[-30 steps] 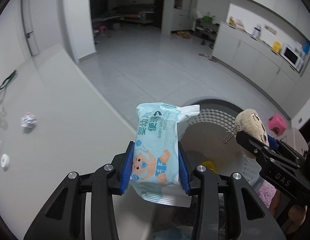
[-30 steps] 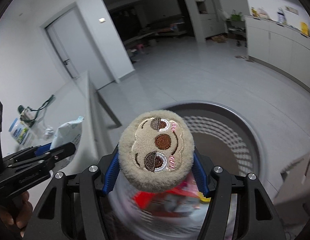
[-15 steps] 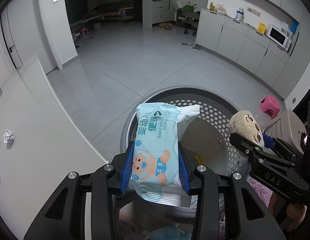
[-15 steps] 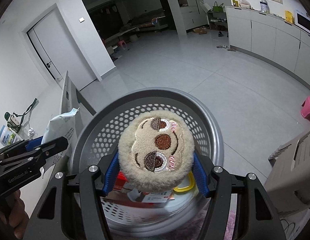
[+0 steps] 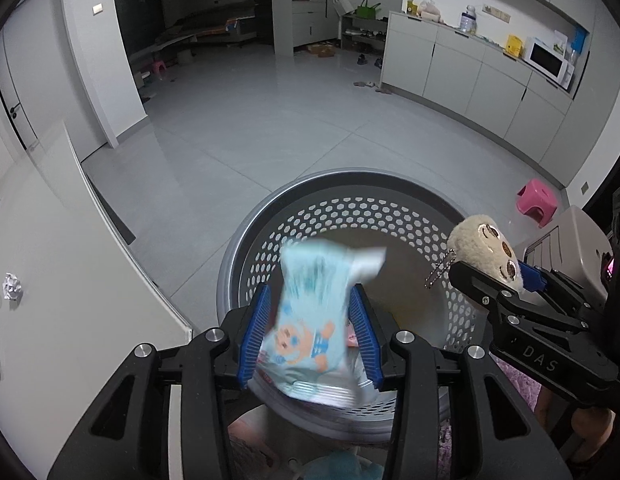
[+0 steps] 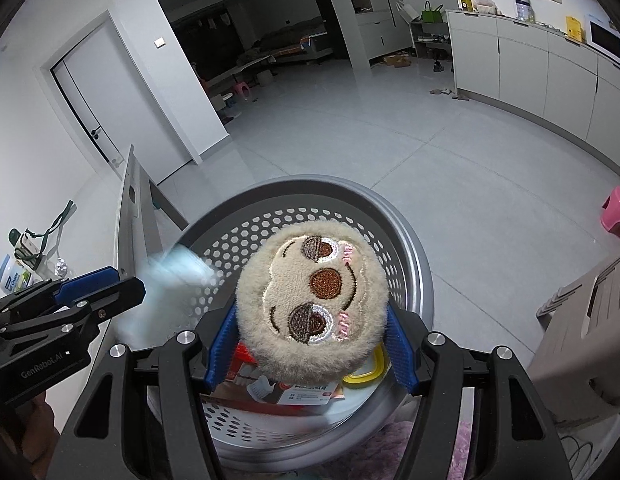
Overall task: Collect trash
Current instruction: 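Open the left tool and the right tool, dropping packet and sloth into basket, then move both open tools back from the basket to the table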
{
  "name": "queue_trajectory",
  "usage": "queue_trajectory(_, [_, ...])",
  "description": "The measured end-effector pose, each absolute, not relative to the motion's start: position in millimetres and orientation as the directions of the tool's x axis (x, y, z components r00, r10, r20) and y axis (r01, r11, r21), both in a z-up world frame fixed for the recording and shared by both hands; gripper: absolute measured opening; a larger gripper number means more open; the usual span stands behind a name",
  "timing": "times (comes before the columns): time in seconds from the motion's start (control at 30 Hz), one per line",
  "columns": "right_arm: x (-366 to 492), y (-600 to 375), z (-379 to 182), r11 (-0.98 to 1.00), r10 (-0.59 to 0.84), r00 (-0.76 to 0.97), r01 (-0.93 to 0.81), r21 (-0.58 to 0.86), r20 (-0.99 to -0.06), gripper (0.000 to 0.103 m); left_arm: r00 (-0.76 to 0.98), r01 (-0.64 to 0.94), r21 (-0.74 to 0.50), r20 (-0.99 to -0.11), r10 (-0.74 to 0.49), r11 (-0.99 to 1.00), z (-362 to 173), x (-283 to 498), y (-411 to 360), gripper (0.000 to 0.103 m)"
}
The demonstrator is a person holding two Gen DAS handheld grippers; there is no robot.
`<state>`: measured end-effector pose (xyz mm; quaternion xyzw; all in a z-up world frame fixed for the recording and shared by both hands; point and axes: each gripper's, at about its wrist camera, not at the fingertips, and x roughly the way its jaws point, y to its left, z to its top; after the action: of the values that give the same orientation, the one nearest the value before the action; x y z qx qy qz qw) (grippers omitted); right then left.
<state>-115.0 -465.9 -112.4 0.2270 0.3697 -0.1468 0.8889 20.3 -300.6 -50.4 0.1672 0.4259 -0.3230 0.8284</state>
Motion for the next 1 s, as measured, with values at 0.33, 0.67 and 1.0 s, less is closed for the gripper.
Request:
queue_trajectory(0.33, [-117.8,-461.3,-105.4,0.86,-0.104,0.703,0.419,0.292,-0.704,0.071,0.439,0.671,0.0,-0.806,-0.397,0.741,-49.5,18.1,-294.0,0.06])
queue_trajectory(0.67, [-118.3,-456.0,-105.3,0.863,-0.091,0.698,0.412,0.294,-0.71,0.071,0.449,0.662,-0.007,-0.797,-0.404,0.749,-46.5,17.1,-286.7,0.064])
queue_trajectory(1.0, [-118.5,-446.4,-98.5,0.871,-0.091,0.693,0.403,0.28,-0.715,0.071,0.455,0.655,-0.022,-0.787,-0.417,0.756,-42.2,16.2,-274.5,0.066])
